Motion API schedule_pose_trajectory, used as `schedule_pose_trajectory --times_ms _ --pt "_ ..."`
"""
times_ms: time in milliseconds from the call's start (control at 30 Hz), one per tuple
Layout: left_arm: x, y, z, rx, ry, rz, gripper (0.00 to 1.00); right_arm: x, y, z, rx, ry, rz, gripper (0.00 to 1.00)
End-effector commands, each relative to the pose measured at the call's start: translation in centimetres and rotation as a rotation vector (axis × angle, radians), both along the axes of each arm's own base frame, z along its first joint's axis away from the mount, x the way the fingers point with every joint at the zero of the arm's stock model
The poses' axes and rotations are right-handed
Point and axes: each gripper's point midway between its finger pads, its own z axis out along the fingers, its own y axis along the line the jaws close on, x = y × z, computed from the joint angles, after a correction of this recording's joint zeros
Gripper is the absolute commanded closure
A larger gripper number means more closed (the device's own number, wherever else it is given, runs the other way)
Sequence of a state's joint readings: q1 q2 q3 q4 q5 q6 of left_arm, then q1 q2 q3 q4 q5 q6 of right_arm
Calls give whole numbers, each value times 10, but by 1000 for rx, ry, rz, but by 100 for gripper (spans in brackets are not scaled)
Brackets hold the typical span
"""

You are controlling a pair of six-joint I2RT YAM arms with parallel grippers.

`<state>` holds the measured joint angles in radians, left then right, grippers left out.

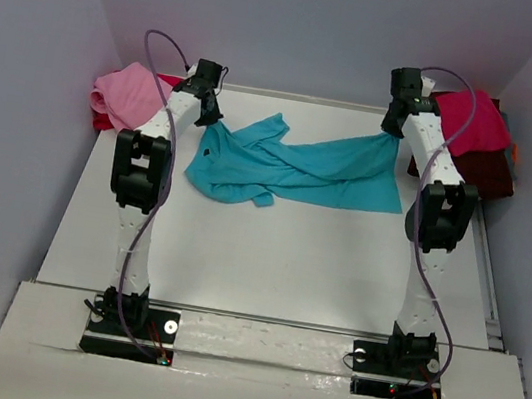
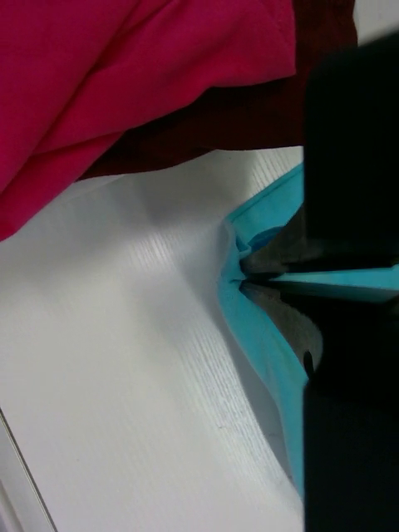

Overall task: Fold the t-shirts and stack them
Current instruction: Flatten out the tshirt

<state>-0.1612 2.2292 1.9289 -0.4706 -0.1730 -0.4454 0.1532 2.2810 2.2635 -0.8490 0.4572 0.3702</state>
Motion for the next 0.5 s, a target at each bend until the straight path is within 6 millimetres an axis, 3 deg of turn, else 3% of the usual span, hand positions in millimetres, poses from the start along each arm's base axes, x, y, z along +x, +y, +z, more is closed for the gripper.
schedule_pose_trajectory --times_ms 0,67,167,233,267,367,467 --pt "22 -4 42 -52 -114 16 83 20 -1 8 50 -56 11 79" --pt "28 -6 47 -63 -135 21 79 31 6 9 82 -86 19 75" --pt "34 0 52 -30 -148 34 76 44 12 7 112 -115 31 59" --pt "36 3 56 -15 -162 47 58 54 16 20 122 -161 48 44" --pt "37 3 58 -16 -171 47 47 56 17 20 125 -165 57 30" --pt "38 2 68 -24 -198 44 35 59 23 26 152 -182 76 19" --pt "33 0 83 -35 -217 24 34 44 33 26 228 -143 72 20"
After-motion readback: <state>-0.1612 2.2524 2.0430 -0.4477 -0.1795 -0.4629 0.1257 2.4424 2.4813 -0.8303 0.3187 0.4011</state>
